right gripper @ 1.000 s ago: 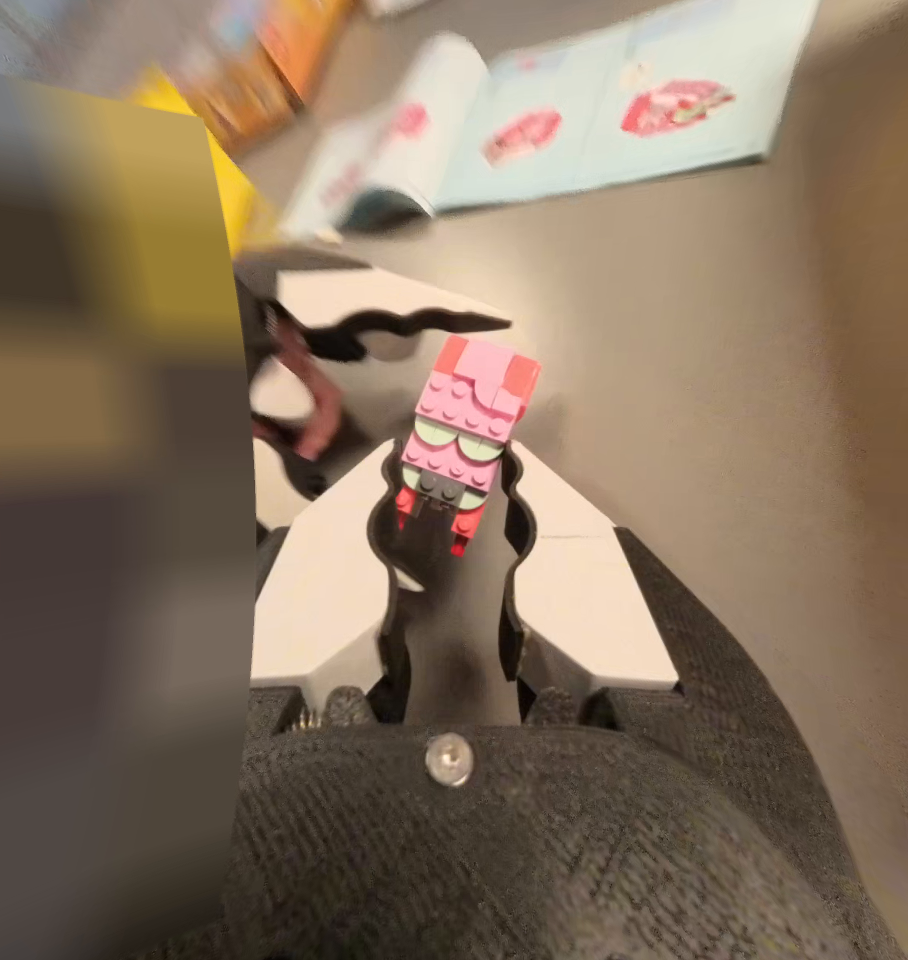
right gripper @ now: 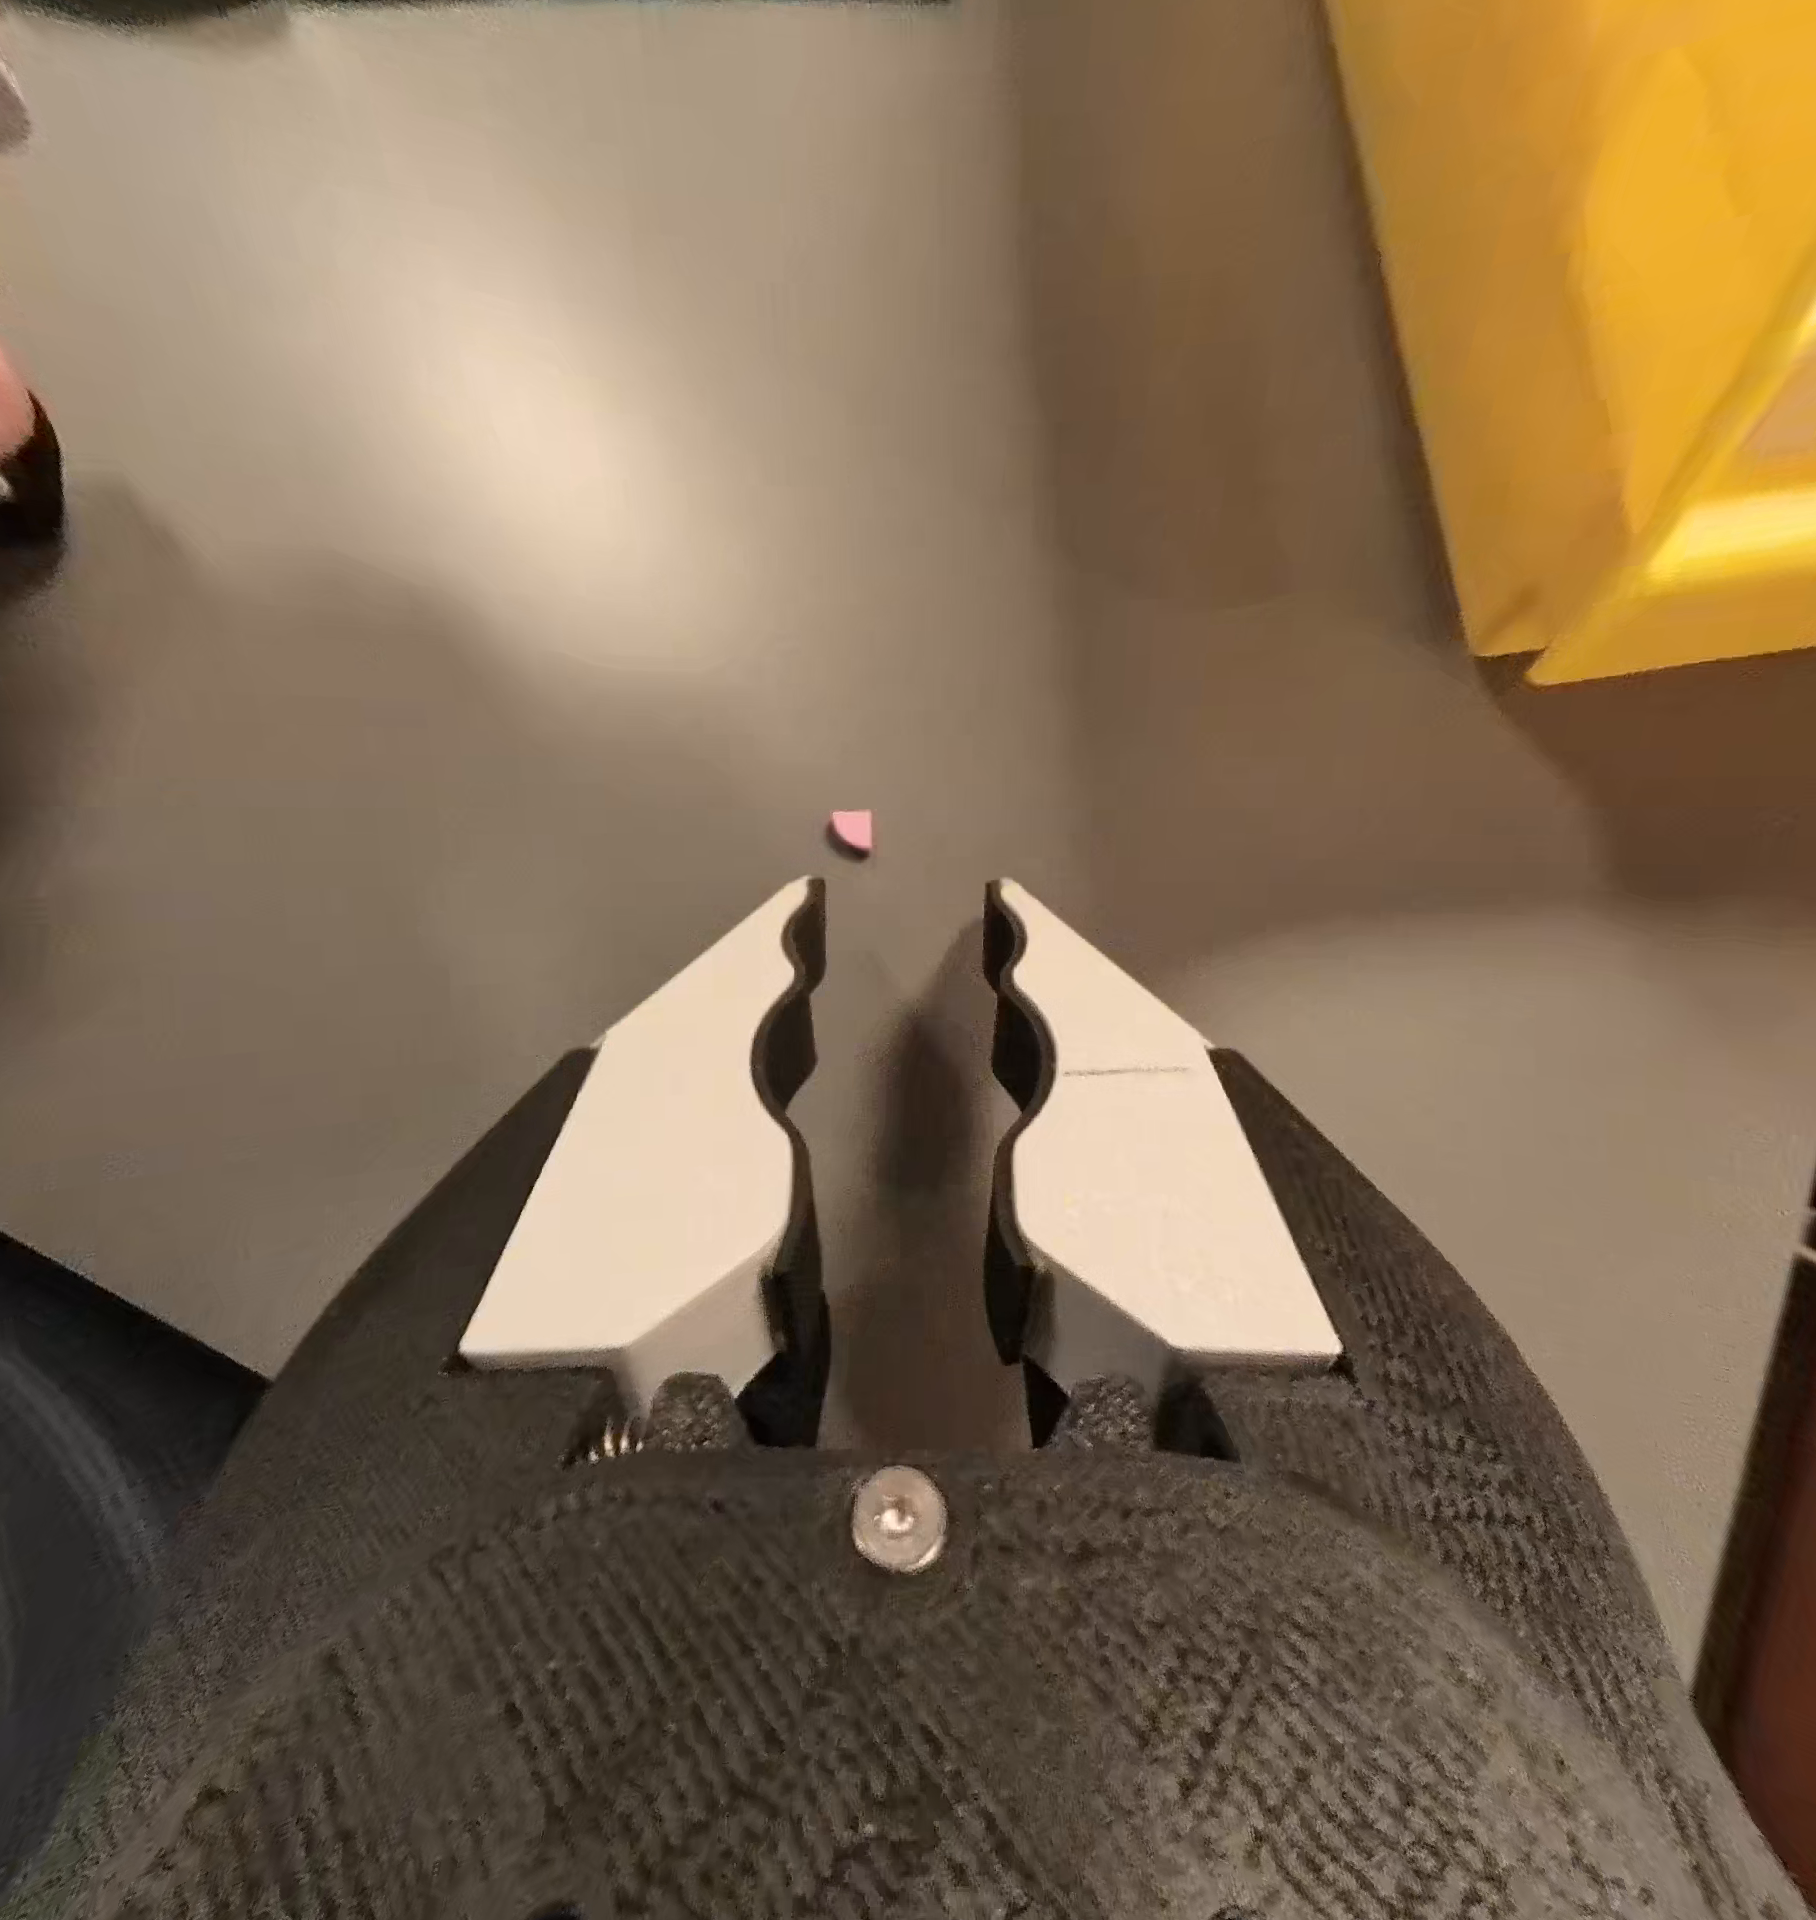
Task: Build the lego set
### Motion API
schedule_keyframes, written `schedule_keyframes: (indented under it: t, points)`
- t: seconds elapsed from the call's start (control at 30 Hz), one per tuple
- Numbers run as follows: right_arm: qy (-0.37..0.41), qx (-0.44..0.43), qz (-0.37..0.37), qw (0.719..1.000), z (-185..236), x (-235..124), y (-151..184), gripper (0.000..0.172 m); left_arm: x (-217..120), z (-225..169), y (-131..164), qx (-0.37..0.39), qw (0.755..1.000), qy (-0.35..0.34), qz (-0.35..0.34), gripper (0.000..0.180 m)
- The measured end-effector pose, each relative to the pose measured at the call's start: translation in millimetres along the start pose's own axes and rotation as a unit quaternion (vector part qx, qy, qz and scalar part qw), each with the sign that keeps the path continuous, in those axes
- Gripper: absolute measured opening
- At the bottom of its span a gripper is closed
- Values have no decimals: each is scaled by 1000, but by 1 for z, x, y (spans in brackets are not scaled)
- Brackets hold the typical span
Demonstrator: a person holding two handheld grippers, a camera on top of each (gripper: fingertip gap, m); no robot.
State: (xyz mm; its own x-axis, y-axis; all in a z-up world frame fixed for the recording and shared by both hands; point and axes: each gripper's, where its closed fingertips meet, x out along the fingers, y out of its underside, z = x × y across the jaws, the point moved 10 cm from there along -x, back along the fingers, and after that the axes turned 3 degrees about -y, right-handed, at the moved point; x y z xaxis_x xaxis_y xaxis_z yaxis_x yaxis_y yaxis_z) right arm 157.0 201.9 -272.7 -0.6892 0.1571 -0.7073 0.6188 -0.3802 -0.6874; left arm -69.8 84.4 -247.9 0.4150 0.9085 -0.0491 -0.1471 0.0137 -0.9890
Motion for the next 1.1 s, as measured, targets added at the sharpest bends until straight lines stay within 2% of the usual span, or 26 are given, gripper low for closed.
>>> schedule_keyframes:
  t: [0.43,0.57,0.63,0.8,1.1]
  points:
    - [56,-54,-12,997,-7,17,-10,22,0,-2,0,-4,1000,13,0,69]
    - [-20,-85,-45,995,1,10,-10,23,0,-1,0,-7,1000,16,-2,69]
    - [-38,-105,-34,993,3,8,-7,22,0,-1,0,-11,1000,22,-4,69]
    - [-38,-139,-5,990,5,14,-4,15,0,-3,0,-15,999,40,-13,69]
    - [-49,-141,-2,989,3,18,-6,13,0,-6,-1,-15,998,55,-18,69]
